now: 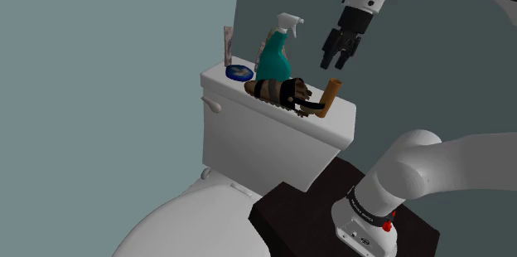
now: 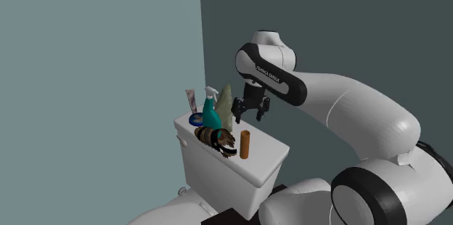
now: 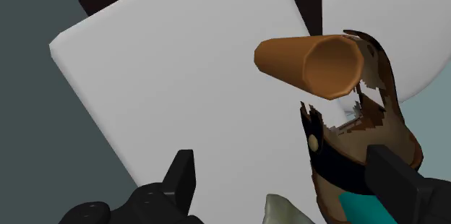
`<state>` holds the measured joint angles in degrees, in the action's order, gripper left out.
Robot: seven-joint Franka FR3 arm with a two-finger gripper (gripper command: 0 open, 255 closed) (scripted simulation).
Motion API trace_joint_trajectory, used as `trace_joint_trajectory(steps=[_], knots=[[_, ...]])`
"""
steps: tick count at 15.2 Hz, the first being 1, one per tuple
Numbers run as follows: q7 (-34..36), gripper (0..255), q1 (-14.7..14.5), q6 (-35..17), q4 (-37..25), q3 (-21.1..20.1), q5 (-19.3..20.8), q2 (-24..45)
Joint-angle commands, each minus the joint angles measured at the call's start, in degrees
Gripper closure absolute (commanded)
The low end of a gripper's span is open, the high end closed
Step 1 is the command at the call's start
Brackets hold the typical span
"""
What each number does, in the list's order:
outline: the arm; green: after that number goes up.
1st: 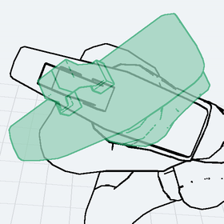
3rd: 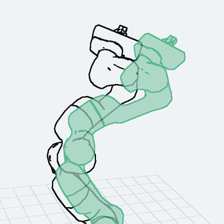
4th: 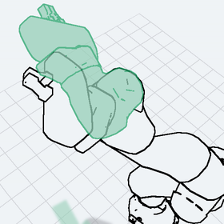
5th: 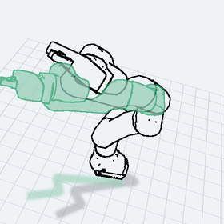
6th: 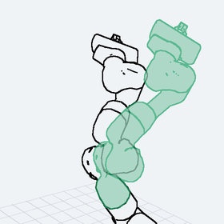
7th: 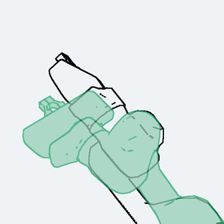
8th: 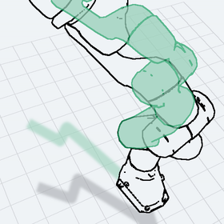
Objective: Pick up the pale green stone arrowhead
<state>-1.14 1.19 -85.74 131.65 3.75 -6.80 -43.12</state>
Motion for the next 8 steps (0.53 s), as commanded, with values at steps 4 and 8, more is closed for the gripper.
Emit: trace_joint_trajectory(steps=[4, 8], knots=[[3.8, 0, 0.9, -7.2, -0.1, -2.6, 0.4, 3.0], [9.3, 0, 2.3, -16.2, -1.4, -5.9, 1.8, 7.6]])
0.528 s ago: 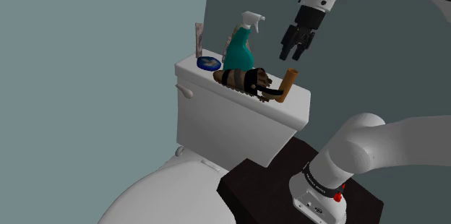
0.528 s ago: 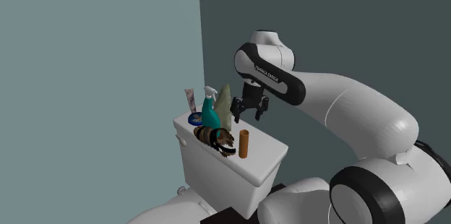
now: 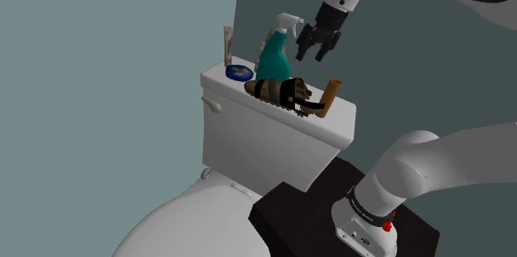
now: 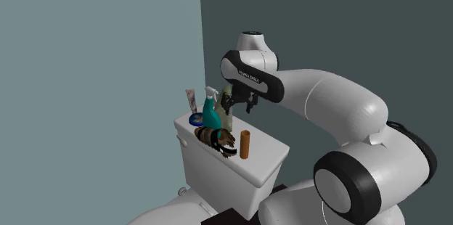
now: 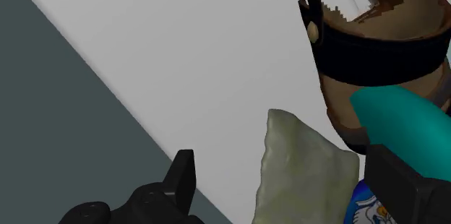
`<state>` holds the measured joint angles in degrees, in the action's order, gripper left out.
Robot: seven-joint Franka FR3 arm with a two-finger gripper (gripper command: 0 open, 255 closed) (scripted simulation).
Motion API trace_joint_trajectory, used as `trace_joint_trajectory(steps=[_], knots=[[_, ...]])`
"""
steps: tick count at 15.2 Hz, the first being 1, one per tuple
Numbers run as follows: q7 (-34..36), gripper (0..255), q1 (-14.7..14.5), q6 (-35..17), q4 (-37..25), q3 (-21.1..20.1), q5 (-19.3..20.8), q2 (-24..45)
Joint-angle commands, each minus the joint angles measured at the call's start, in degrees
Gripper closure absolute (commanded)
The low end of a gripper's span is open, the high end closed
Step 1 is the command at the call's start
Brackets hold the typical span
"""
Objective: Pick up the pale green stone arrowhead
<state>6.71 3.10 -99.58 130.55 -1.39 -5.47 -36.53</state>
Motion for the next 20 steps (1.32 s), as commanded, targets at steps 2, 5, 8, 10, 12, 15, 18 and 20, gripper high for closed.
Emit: trace_joint_trajectory(steps=[2, 5, 8, 10, 12, 15, 18, 20], knots=[[4.3, 0, 1.4, -6.5, -1.4, -2.4, 1.6, 3.6], [9.0, 0, 3.0, -12.2, -3.6, -4.8, 4.0, 7.7], [14.1, 0, 4.9, -17.1, -6.5, -7.2, 7.3, 12.0], [17.9, 0, 6.3, -19.9, -8.9, -8.7, 9.9, 15.0], [21.8, 0, 7.7, -22.3, -11.5, -10.3, 13.0, 18.0], [25.4, 0, 8.9, -24.6, -13.1, -11.5, 16.1, 20.5], [26.0, 0, 8.9, -26.8, -10.9, -11.5, 16.4, 20.5], [26.4, 0, 8.9, -28.3, -9.5, -11.6, 16.6, 20.6]])
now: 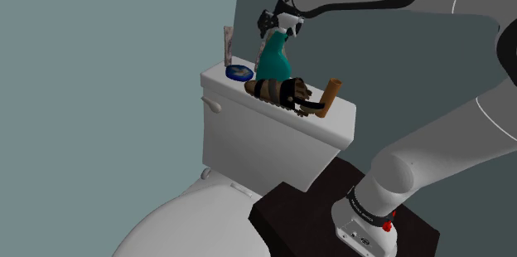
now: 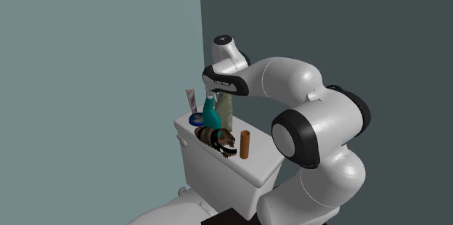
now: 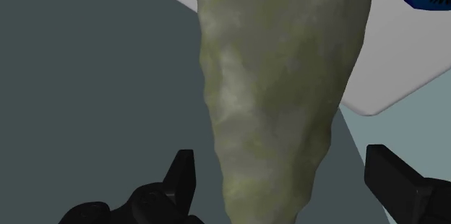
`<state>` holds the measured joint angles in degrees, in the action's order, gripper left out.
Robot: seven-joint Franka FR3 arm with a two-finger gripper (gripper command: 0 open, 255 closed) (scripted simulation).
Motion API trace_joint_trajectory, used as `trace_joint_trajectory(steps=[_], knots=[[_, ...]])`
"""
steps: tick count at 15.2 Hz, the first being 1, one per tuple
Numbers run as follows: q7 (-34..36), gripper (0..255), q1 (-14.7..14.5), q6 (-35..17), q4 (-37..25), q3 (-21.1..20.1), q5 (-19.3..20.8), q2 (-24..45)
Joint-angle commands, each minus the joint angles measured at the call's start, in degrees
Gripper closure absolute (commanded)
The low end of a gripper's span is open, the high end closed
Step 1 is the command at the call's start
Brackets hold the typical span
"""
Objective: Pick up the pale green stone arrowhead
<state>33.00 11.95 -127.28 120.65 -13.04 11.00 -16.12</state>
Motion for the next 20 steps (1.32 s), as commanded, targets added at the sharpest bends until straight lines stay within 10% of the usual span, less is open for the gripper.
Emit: trace_joint_trajectory(steps=[1, 3, 4, 20], knots=[[0.3, 0, 0.1, -1.4, 1.1, 0.0, 0.2, 0.3], [0.4, 0, 0.1, -1.8, 1.5, 0.0, 0.3, 0.3], [0.5, 255, 0.1, -1.8, 1.7, -0.1, 0.3, 0.2], [-0.9, 255, 0.0, 3.4, -3.6, 0.2, -0.5, 0.1]])
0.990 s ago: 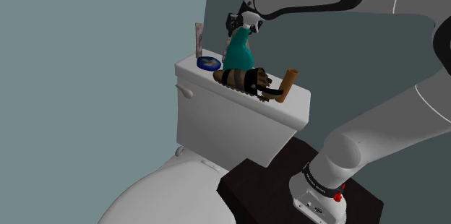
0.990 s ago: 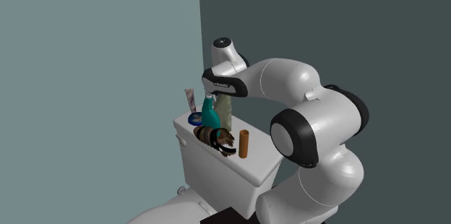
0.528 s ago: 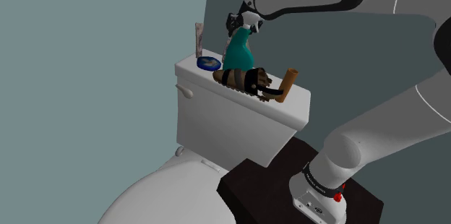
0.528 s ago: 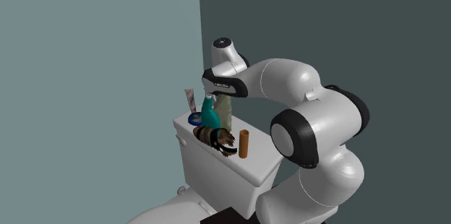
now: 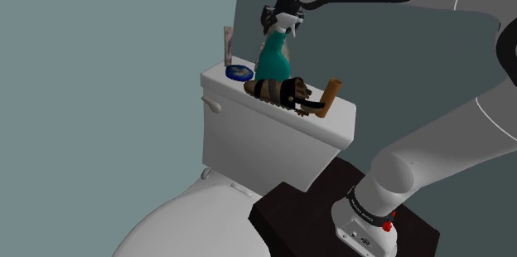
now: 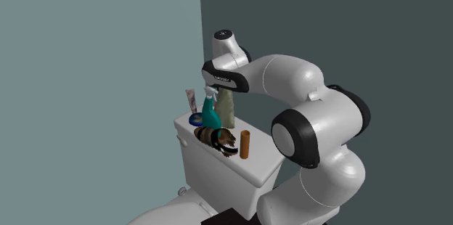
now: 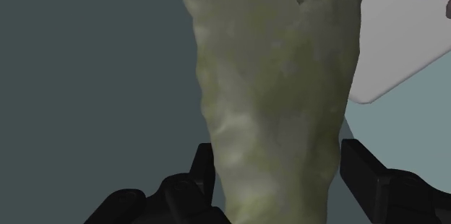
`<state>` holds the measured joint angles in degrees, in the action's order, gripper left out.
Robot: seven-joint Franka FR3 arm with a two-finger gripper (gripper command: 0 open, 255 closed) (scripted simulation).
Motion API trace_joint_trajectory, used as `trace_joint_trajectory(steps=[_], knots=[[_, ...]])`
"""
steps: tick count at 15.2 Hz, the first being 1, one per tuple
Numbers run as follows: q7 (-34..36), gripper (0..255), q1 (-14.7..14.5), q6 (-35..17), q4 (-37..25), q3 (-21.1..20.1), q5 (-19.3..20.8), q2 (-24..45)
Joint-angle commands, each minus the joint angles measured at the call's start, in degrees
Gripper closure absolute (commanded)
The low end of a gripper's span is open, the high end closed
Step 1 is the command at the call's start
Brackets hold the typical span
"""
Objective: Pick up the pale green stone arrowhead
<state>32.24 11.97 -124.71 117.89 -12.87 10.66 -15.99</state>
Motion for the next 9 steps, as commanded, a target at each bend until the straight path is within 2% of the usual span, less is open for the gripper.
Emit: trace_joint_trajectory(steps=[1, 9], knots=[[-0.3, 255, 0.0, 1.6, -1.6, 0.0, -0.2, 0.0], [-1.4, 255, -0.1, 7.0, -7.5, 0.1, -0.6, 0.4]])
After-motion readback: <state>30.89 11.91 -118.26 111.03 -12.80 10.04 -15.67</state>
